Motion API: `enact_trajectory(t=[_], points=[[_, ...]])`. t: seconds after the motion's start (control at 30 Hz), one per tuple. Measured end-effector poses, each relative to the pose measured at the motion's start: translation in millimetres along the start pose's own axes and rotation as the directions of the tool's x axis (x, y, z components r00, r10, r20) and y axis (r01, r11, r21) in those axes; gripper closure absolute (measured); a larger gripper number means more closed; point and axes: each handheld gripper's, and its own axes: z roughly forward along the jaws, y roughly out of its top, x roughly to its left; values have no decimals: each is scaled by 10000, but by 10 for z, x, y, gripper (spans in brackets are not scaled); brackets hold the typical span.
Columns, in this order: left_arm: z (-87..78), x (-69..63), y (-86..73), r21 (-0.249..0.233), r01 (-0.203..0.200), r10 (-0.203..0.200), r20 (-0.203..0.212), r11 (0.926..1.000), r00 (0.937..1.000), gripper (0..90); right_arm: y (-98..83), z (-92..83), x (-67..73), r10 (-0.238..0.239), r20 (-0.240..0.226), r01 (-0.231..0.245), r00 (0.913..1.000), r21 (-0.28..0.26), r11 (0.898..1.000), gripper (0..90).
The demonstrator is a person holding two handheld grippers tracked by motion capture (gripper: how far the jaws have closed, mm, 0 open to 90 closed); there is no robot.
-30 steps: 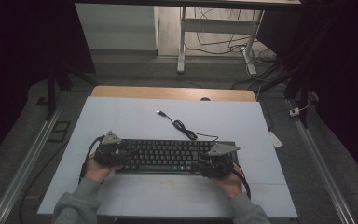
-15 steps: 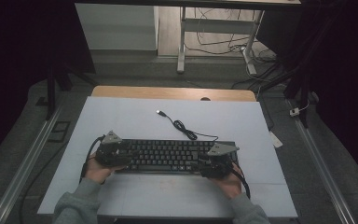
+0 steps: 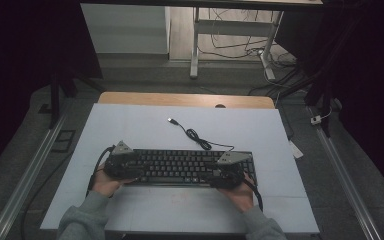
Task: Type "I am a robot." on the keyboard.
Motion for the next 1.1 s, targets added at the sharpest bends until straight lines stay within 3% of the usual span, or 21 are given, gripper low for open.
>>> enact_trajectory(t=[0.2, 0.47, 0.83, 1.1], points=[[13, -33, -1, 39, -129, 130, -125, 9999, 9998, 389, 131, 78, 59, -61, -95, 62, 9999, 104, 9999, 618], [-24, -19, 5, -149, 5, -5, -40, 9999, 10000, 390, 273, 157, 145, -190, -439, 211, 9989, 465, 9987, 894], [-20, -30, 2, -93, 6, -7, -106, 10000, 9999, 389, 449, 310, 203, -116, -575, 129, 9983, 222, 9997, 895], [-5, -43, 0, -3, -93, 93, -99, 10000, 9999, 388, 396, 523, 209, -327, -750, 391, 9966, 854, 9956, 895]])
